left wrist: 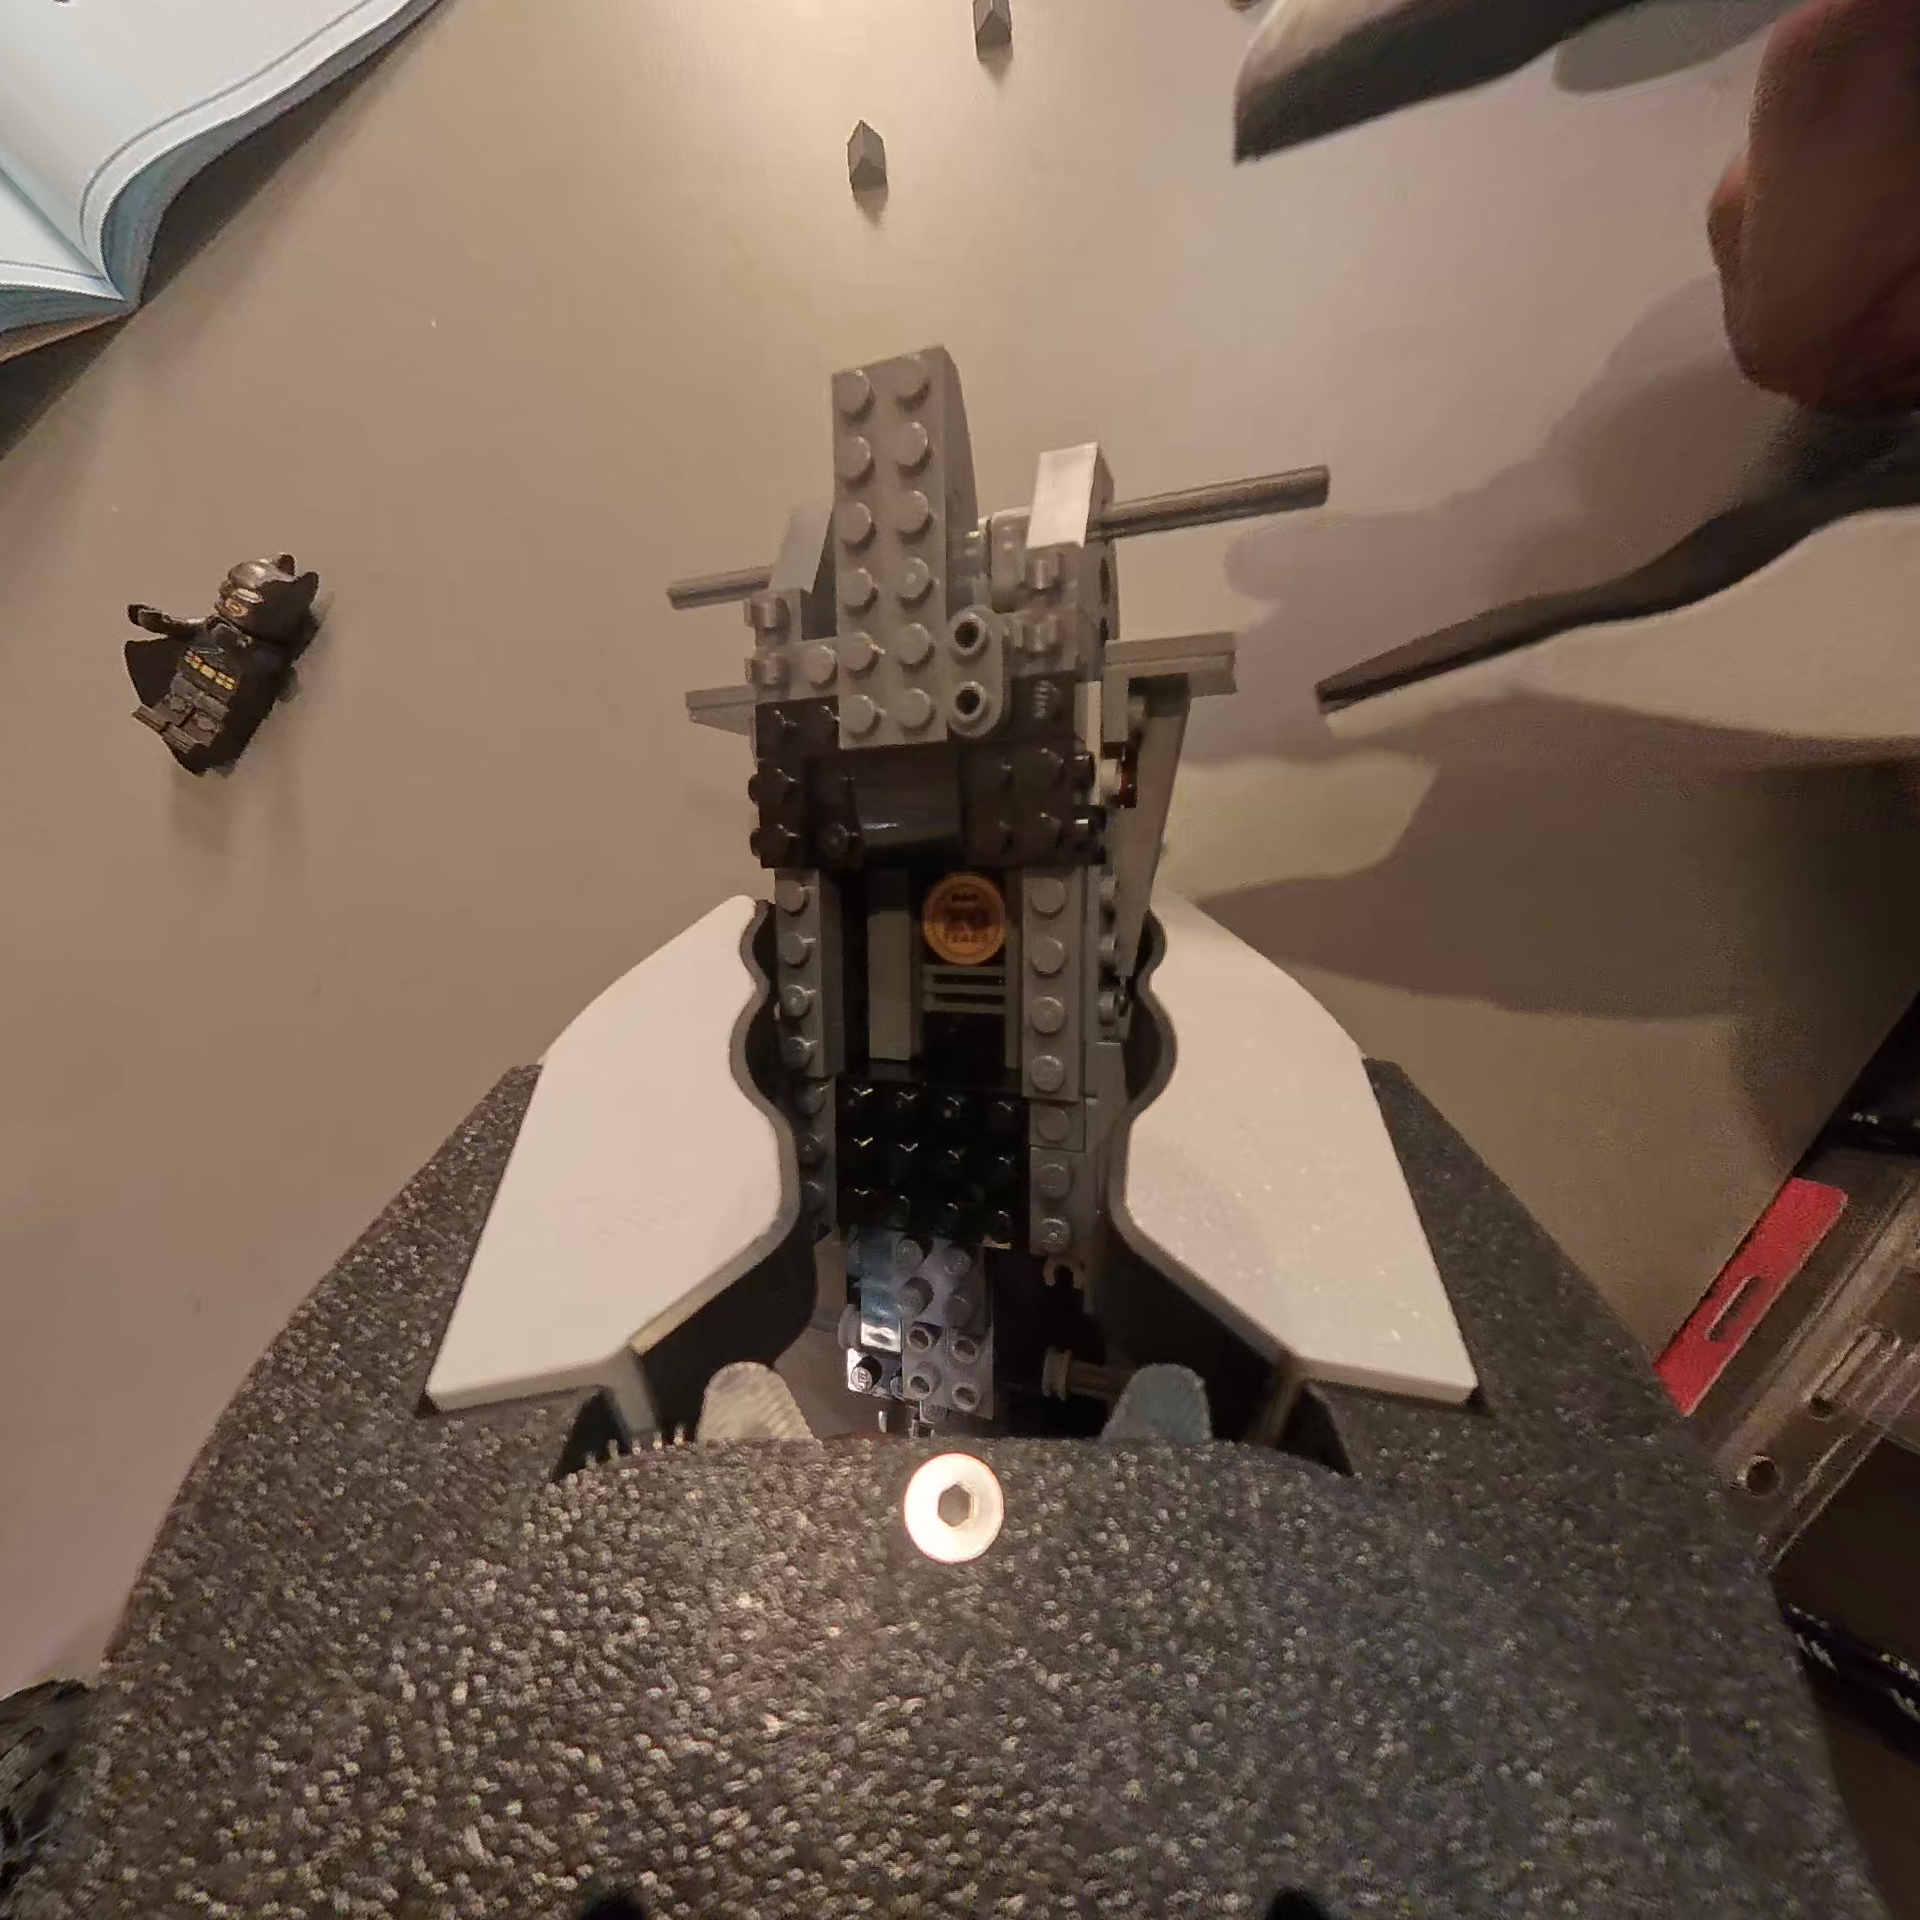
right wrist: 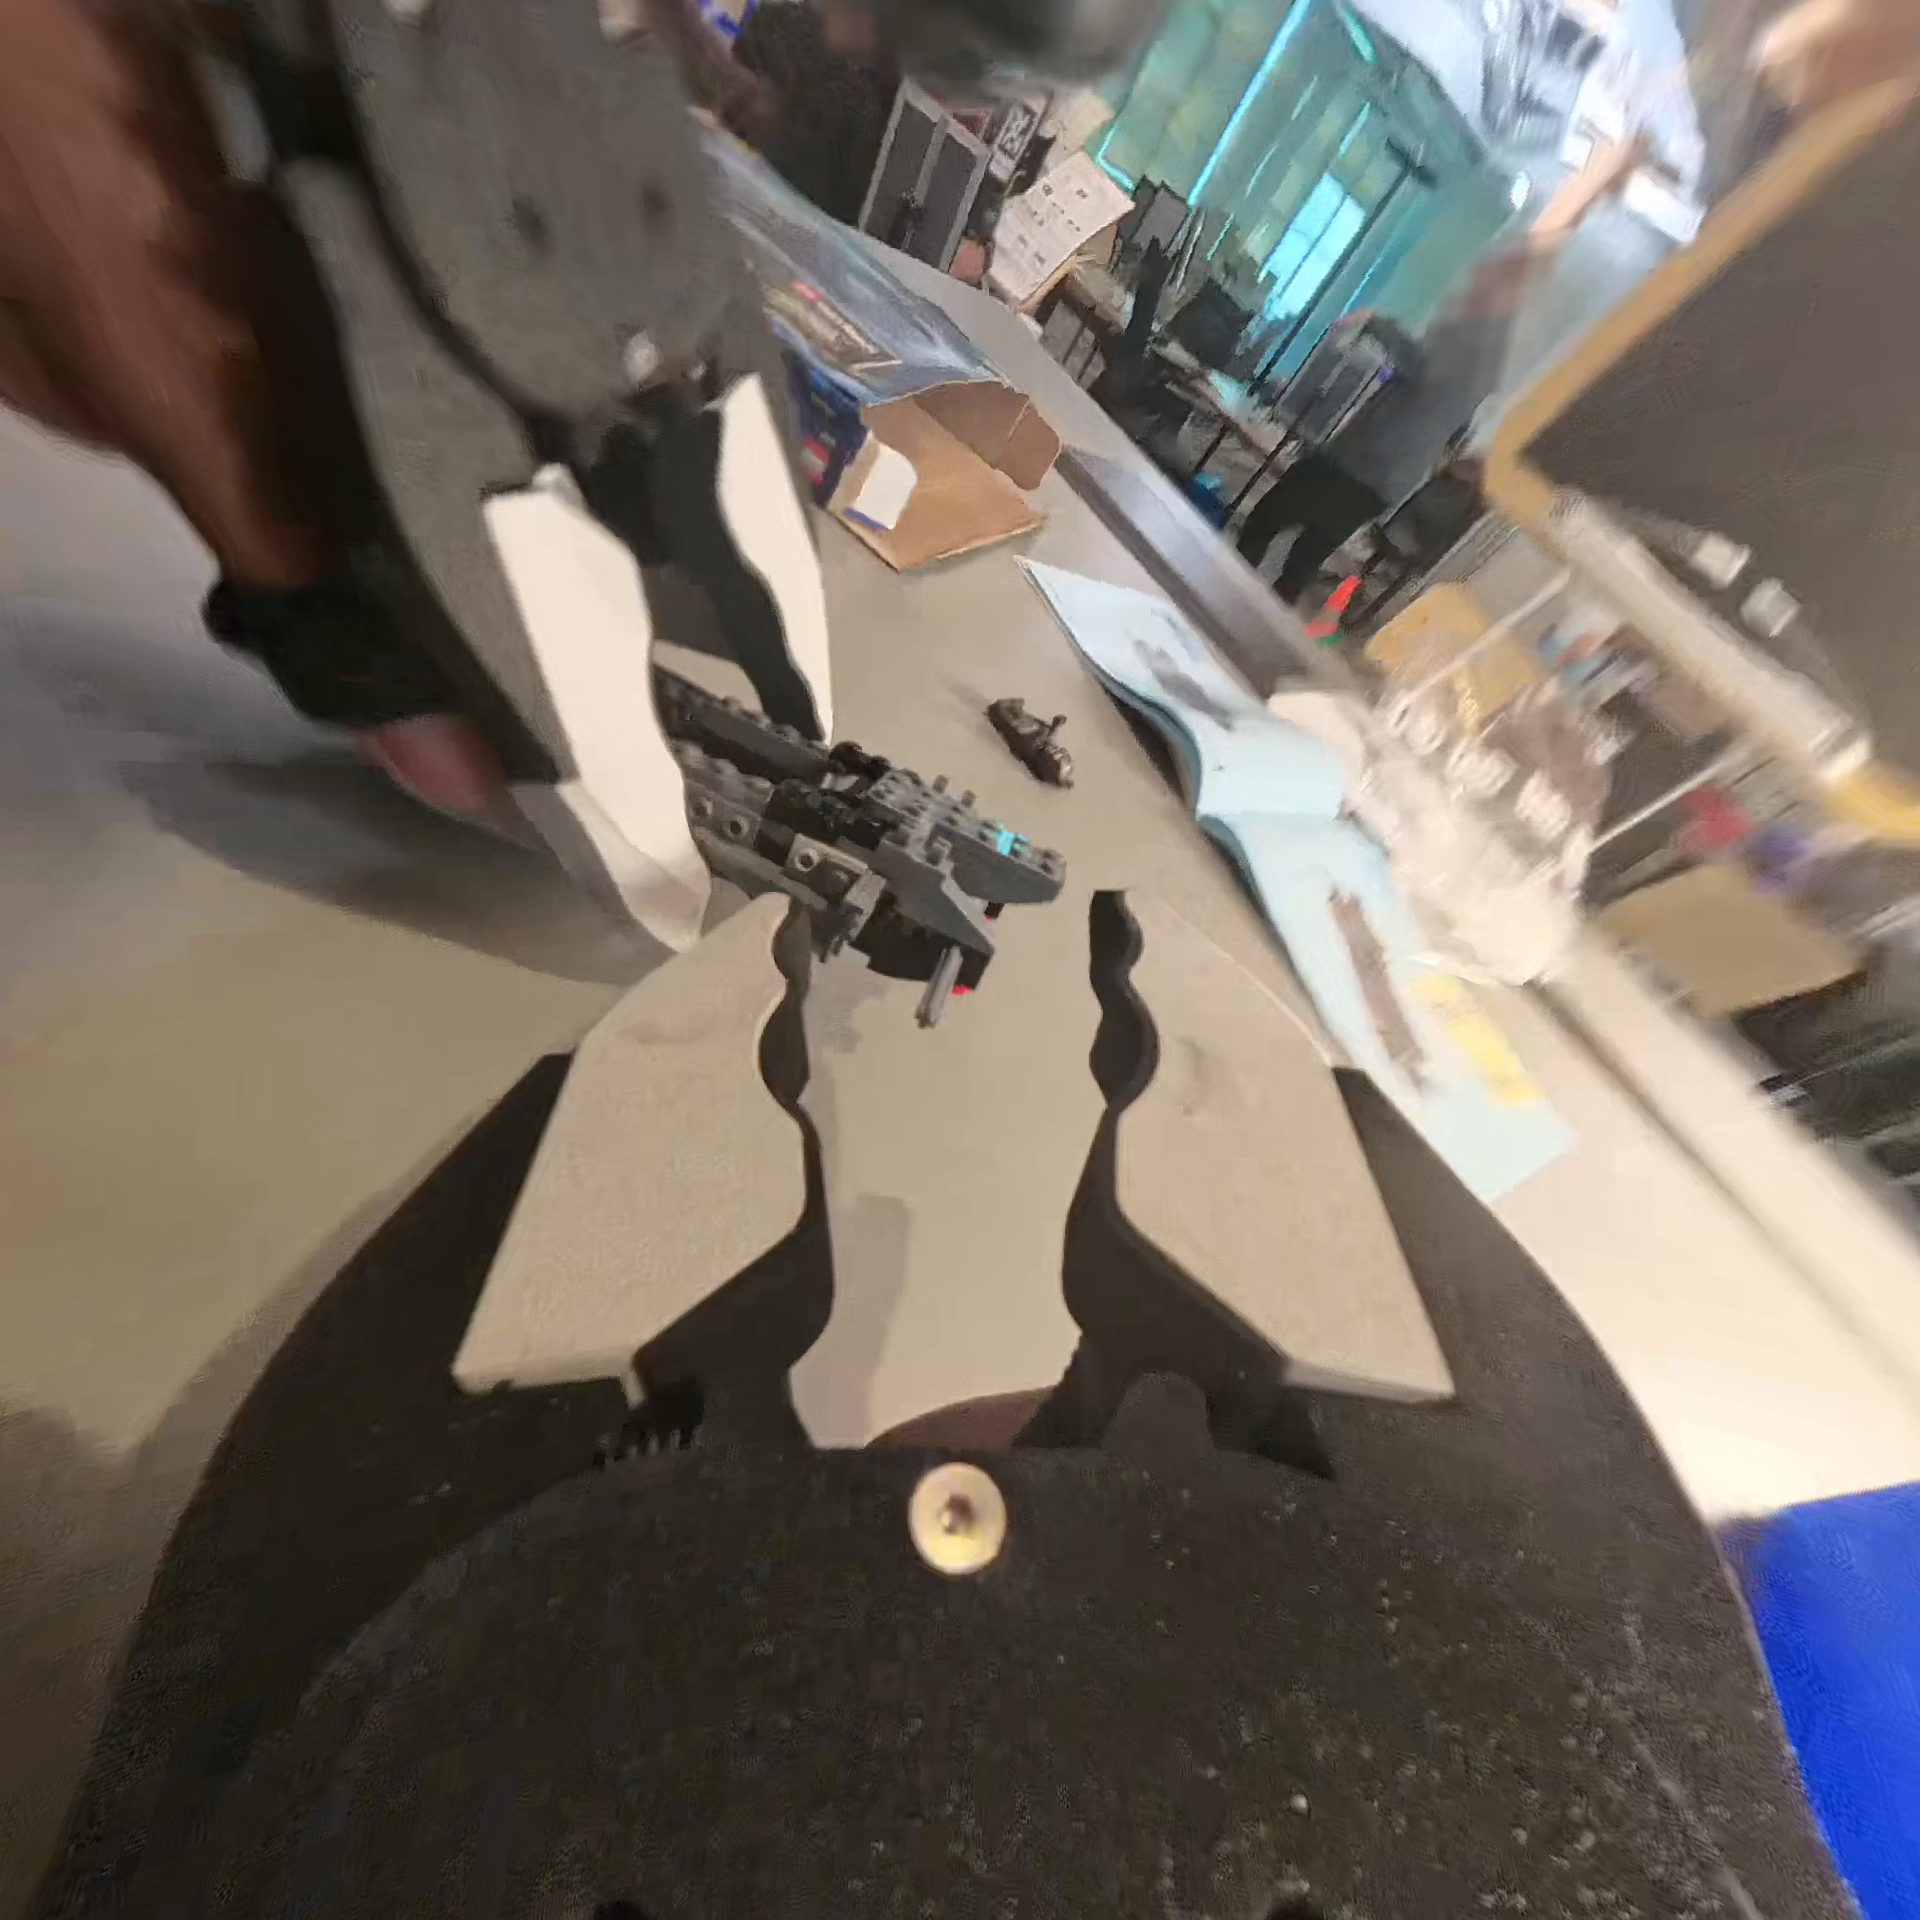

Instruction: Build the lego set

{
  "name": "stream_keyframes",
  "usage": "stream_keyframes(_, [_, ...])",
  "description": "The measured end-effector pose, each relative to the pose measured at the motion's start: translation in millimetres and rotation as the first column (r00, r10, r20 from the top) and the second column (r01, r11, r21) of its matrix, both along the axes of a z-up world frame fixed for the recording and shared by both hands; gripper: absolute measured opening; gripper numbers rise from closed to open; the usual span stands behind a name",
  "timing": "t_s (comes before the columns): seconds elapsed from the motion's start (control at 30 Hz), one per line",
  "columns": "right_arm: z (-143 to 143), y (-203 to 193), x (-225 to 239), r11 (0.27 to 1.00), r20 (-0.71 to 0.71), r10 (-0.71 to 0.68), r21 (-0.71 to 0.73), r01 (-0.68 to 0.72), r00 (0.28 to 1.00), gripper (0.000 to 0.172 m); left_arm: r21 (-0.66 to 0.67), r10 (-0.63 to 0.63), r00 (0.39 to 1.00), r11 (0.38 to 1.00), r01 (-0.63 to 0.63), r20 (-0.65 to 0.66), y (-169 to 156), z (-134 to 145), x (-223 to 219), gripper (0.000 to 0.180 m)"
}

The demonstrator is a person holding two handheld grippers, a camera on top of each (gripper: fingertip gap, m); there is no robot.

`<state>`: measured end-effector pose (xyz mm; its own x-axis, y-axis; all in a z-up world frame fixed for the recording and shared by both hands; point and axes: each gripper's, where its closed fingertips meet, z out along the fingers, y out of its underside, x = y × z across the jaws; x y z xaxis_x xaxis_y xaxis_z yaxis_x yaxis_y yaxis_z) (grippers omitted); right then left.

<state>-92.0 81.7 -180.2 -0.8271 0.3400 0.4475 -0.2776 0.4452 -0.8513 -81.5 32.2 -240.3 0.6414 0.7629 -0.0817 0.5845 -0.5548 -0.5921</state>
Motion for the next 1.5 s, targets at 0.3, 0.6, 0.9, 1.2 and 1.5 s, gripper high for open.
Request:
stream_keyframes(0.3, [-7.7,2.9,0.6,0.967,0.83,0.143,-0.232,0.101,0.539,0.07,-0.219,-0.117,0.979,0.973,0.078,-0.17,-0.1,11.8,-4.7,0.065])
stream_keyframes(0.6, [-12.9,-9.9,9.6,0.953,0.924,0.203,-0.262,0.15,0.324,0.064,-0.37,-0.218,0.933,0.923,0.102,-0.286,4.6,27.6,-5.1,0.064])
stream_keyframes(0.9, [-2.1,-8.0,4.1,0.932,0.921,0.239,-0.306,0.193,0.307,0.051,-0.424,-0.229,0.901,0.904,0.056,-0.369,2.0,39.0,-9.1,0.064])
stream_keyframes(1.2, [0.3,-8.5,1.9,0.923,0.921,0.241,-0.315,0.221,0.306,0.048,-0.436,-0.234,0.876,0.899,0.029,-0.423,3.5,46.2,-9.9,0.064])
stream_keyframes(1.5, [11.7,-7.7,1.6,0.898,0.89,0.288,-0.379,0.224,0.353,0.045,-0.429,-0.241,0.843,0.903,0.014,-0.48,5.9,58.9,-10.1,0.064])
